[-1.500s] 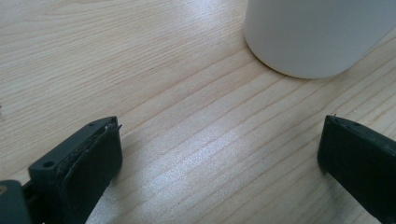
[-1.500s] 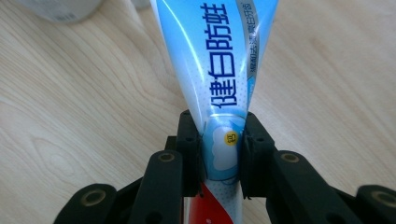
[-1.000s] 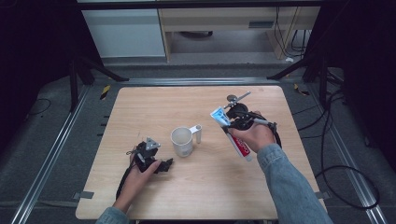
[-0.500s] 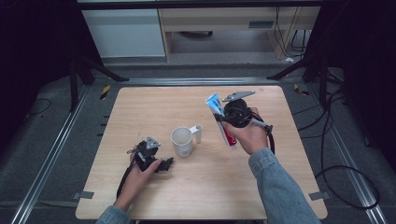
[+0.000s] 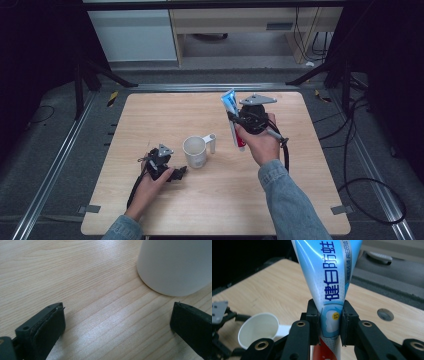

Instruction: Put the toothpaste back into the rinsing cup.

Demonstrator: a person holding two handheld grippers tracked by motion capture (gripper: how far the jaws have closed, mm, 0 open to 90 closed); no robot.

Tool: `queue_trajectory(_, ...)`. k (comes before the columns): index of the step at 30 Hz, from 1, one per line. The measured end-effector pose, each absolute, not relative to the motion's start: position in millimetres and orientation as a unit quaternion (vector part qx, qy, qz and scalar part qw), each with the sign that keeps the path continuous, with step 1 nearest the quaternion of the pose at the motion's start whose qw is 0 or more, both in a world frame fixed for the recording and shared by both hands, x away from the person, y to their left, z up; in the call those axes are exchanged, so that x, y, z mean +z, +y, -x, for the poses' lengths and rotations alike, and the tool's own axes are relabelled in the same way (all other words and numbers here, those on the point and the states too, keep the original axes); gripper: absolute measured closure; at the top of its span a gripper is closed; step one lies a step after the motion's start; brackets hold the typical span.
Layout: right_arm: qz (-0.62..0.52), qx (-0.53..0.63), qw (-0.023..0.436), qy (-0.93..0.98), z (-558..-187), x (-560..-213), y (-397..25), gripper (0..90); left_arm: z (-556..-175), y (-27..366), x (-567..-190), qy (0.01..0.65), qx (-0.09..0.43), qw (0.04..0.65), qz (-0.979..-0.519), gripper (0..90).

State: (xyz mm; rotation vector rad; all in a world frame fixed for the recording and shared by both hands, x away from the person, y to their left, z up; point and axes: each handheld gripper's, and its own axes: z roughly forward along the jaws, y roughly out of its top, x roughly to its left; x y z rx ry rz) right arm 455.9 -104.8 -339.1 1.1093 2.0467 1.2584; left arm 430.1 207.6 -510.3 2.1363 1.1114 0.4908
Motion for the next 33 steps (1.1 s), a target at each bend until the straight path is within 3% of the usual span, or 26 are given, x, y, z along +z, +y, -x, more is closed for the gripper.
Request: queue_trajectory(33,-0.379,0.539,0.295,0.692,-466,-320,-70,73.2,-420,214,-511,0.428,0.19,0.336,-0.817,0.0)
